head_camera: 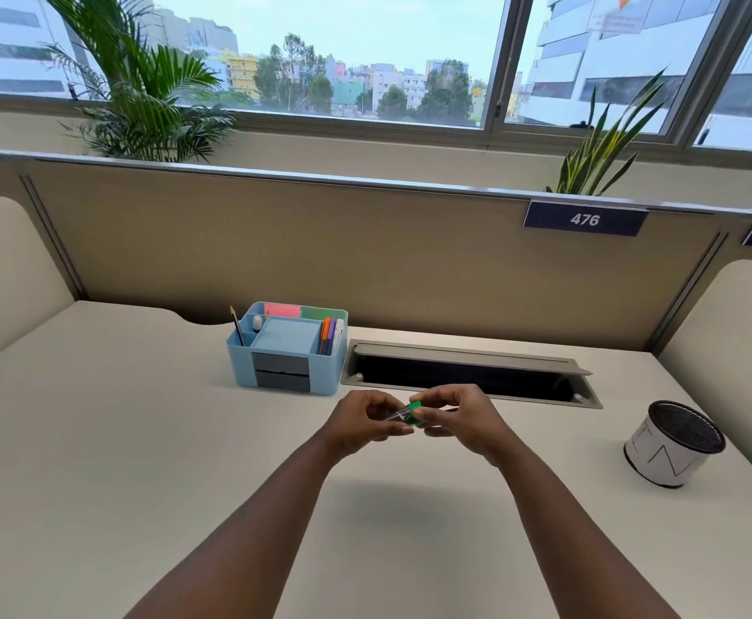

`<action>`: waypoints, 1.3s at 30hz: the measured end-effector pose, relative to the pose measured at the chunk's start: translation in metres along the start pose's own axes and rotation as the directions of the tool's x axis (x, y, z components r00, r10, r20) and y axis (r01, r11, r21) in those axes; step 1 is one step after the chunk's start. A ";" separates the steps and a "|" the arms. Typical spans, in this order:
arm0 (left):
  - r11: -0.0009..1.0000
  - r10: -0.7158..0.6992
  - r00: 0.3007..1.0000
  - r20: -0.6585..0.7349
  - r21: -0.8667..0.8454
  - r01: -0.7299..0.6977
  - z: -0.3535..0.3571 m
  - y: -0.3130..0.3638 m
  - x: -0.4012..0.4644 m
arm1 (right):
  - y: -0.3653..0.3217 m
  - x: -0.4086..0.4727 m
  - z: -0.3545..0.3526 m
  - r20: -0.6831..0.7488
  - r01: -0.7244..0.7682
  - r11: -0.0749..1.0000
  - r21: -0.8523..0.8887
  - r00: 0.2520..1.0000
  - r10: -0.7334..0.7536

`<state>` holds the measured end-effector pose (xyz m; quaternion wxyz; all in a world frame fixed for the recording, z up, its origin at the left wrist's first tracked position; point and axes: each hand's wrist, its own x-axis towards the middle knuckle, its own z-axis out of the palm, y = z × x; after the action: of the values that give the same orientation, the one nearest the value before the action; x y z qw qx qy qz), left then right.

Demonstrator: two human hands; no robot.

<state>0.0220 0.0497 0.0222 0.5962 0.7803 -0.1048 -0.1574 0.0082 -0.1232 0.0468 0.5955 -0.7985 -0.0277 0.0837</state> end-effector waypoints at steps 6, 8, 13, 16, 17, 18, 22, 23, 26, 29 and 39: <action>0.988 -0.002 0.914 -0.406 0.143 0.065 -0.048 -0.037 -0.004 | 0.003 0.026 0.027 -0.116 -0.017 0.998 -0.060 0.993 0.010; 0.950 0.065 0.802 -0.594 0.284 0.134 -0.075 -0.052 -0.007 | 0.001 0.038 0.035 -0.132 -0.006 0.996 -0.092 0.991 -0.006; 0.773 0.116 0.772 -0.625 0.545 0.324 -0.145 -0.083 -0.001 | -0.008 0.076 0.062 -0.167 0.033 0.995 -0.098 0.985 -0.049; 0.682 0.107 0.801 -0.589 0.630 0.372 -0.171 -0.094 0.011 | -0.012 0.098 0.079 -0.211 0.064 0.993 -0.102 0.974 -0.085; 0.659 0.105 0.813 -0.573 0.653 0.375 -0.177 -0.097 0.015 | -0.013 0.105 0.084 -0.226 0.076 0.989 -0.126 0.969 -0.103; 0.639 0.103 0.823 -0.559 0.671 0.375 -0.183 -0.100 0.019 | -0.014 0.112 0.090 -0.234 0.087 0.984 -0.153 0.965 -0.122; 0.593 0.125 0.843 -0.523 0.721 0.359 -0.193 -0.110 0.030 | -0.020 0.135 0.115 -0.258 0.134 0.972 -0.195 0.949 -0.182; 0.596 0.145 0.838 -0.526 0.723 0.350 -0.193 -0.112 0.032 | -0.022 0.139 0.121 -0.266 0.148 0.969 -0.200 0.943 -0.199; 0.622 0.222 0.800 -0.557 0.713 0.324 -0.192 -0.118 0.035 | -0.032 0.156 0.140 -0.282 0.213 0.957 -0.195 0.923 -0.263; 0.648 0.261 0.769 -0.584 0.696 0.309 -0.192 -0.121 0.038 | -0.042 0.170 0.161 -0.266 0.269 0.935 -0.230 0.907 -0.326; 0.698 0.282 0.739 -0.612 0.659 0.280 -0.196 -0.129 0.043 | -0.045 0.205 0.225 0.139 0.474 0.678 -0.562 0.862 -0.487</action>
<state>0.1312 0.2452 -0.0599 0.2397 0.9499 0.0651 0.1895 0.1752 0.1319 0.0070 0.3250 -0.9059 -0.2538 -0.0967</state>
